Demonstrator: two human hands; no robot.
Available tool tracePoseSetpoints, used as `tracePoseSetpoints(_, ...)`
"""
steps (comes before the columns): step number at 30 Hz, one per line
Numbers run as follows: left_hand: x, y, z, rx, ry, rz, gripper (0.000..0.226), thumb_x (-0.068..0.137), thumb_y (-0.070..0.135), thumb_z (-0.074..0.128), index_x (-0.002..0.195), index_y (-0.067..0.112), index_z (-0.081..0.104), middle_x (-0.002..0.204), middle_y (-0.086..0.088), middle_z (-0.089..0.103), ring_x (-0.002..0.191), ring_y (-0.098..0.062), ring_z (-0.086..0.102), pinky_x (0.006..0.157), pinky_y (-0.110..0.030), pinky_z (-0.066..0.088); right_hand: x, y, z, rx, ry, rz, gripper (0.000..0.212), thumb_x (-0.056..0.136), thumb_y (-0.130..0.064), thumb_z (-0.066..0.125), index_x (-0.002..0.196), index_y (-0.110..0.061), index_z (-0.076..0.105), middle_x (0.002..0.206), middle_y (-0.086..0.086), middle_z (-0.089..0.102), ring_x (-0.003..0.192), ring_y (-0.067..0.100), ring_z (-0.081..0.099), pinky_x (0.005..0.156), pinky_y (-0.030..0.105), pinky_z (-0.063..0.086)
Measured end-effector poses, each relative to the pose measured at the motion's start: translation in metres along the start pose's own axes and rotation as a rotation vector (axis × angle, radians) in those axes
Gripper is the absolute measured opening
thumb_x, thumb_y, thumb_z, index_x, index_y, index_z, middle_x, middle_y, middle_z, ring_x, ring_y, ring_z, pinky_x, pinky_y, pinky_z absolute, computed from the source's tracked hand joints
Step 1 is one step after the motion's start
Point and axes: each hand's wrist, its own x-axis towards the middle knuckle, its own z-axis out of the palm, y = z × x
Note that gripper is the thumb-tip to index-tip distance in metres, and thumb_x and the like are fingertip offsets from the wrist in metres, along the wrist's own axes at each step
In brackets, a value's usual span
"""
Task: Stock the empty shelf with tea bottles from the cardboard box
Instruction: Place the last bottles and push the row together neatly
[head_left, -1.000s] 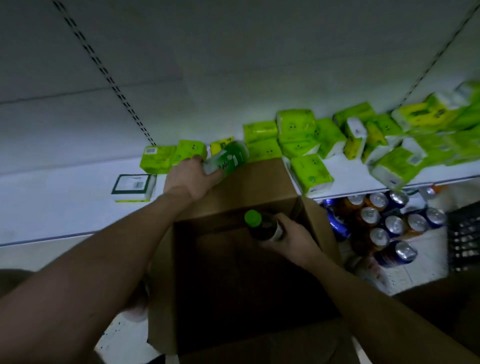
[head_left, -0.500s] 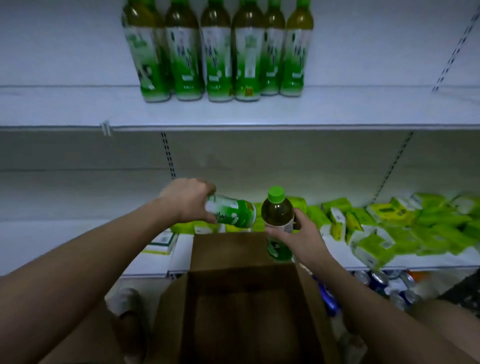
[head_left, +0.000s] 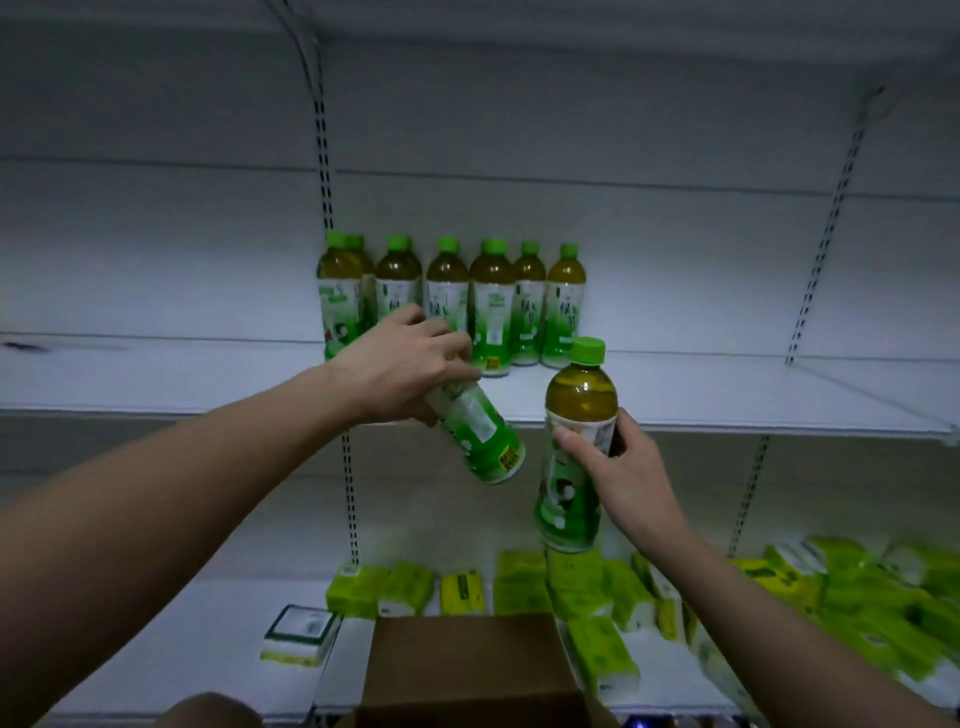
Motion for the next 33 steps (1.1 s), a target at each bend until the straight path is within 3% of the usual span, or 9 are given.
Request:
tracePoseSetpoints(5,0.033,-0.032,-0.018,0.112,0.051,-0.031,0.066,0.070,0.044,0.075,0.131,0.039,0.050,0.127,0.005,0.054,0.122,-0.023,0.047,0.107,-0.048,0.027,0.041,-0.039,-0.003,-0.056,0.044,-0.045,0.041,0.071,-0.057,0.071,0.102,-0.031,0.066,0.096,-0.012,0.073,0.090,0.004,0.068,0.078,0.030,0.056)
tracePoseSetpoints(9,0.064,-0.043,-0.017,0.179,0.087,0.004,0.060,0.080,0.024,0.070,0.134,0.037,0.049,0.132,0.004,0.054,0.130,-0.024,0.042,0.117,-0.054,0.012,0.074,-0.055,-0.002,-0.079,0.058,-0.068,0.050,0.067,-0.063,0.068,0.106,-0.031,0.064,0.099,-0.011,0.072,0.094,0.007,0.068,0.084,0.038,0.058)
tracePoseSetpoints(14,0.096,-0.044,-0.007,0.221,0.029,0.070,0.064,0.080,0.019,0.071,0.136,0.037,0.047,0.141,0.003,0.048,0.138,-0.025,0.035,0.114,-0.054,-0.006,0.111,-0.061,0.003,-0.122,0.062,-0.048,0.060,0.065,-0.067,0.065,0.110,-0.027,0.062,0.104,-0.007,0.071,0.097,0.014,0.068,0.087,0.044,0.057)
tracePoseSetpoints(20,0.128,-0.040,0.018,0.186,-0.083,0.050,0.070,0.080,0.019,0.071,0.140,0.038,0.040,0.150,0.003,0.038,0.145,-0.027,0.021,0.116,-0.061,-0.001,0.149,-0.042,0.009,-0.136,0.066,0.027,0.048,0.078,-0.054,0.069,0.115,-0.025,0.059,0.109,-0.003,0.068,0.102,0.019,0.065,0.091,0.045,0.055)
tracePoseSetpoints(25,0.137,-0.044,0.040,0.110,-0.002,0.028,0.078,0.079,0.012,0.069,0.145,0.036,0.033,0.159,0.000,0.019,0.149,-0.027,0.000,0.113,-0.061,-0.007,0.165,-0.017,0.009,-0.042,0.094,0.070,0.038,0.083,-0.046,0.067,0.114,-0.025,0.060,0.107,-0.004,0.069,0.102,0.018,0.065,0.091,0.041,0.054)
tracePoseSetpoints(27,0.131,-0.035,0.052,0.004,0.087,-0.048,0.095,0.075,0.011,0.071,0.149,0.037,0.019,0.162,0.001,0.002,0.147,-0.024,-0.012,0.115,-0.061,-0.004,0.167,-0.011,0.009,-0.021,0.109,0.062,0.035,0.084,-0.046,0.066,0.113,-0.026,0.061,0.105,-0.006,0.069,0.099,0.014,0.065,0.086,0.035,0.054)
tracePoseSetpoints(29,0.120,-0.016,0.063,-0.271,0.265,-0.261,0.107,0.071,0.006,0.070,0.150,0.040,0.006,0.161,0.005,-0.006,0.147,-0.020,-0.013,0.117,-0.057,0.005,0.169,-0.008,0.010,-0.047,0.093,0.044,0.035,0.085,-0.047,0.064,0.114,-0.028,0.060,0.105,-0.009,0.068,0.097,0.009,0.064,0.082,0.031,0.052)
tracePoseSetpoints(31,0.110,0.008,0.071,-0.632,0.488,-0.577,0.105,0.070,0.001,0.064,0.147,0.044,0.006,0.159,0.007,0.003,0.147,-0.020,0.004,0.115,-0.051,0.024,0.169,-0.007,0.010,-0.050,0.078,0.039,0.035,0.086,-0.047,0.063,0.115,-0.029,0.060,0.103,-0.012,0.068,0.096,0.006,0.063,0.076,0.026,0.051)
tracePoseSetpoints(33,0.104,0.026,0.079,-0.961,0.588,-0.812,0.093,0.078,0.012,0.064,0.144,0.045,0.008,0.154,0.006,0.012,0.141,-0.022,0.023,0.108,-0.047,0.037,0.169,-0.008,0.007,-0.031,0.059,0.043,0.033,0.086,-0.046,0.063,0.115,-0.029,0.061,0.101,-0.016,0.068,0.095,0.003,0.064,0.069,0.020,0.048)
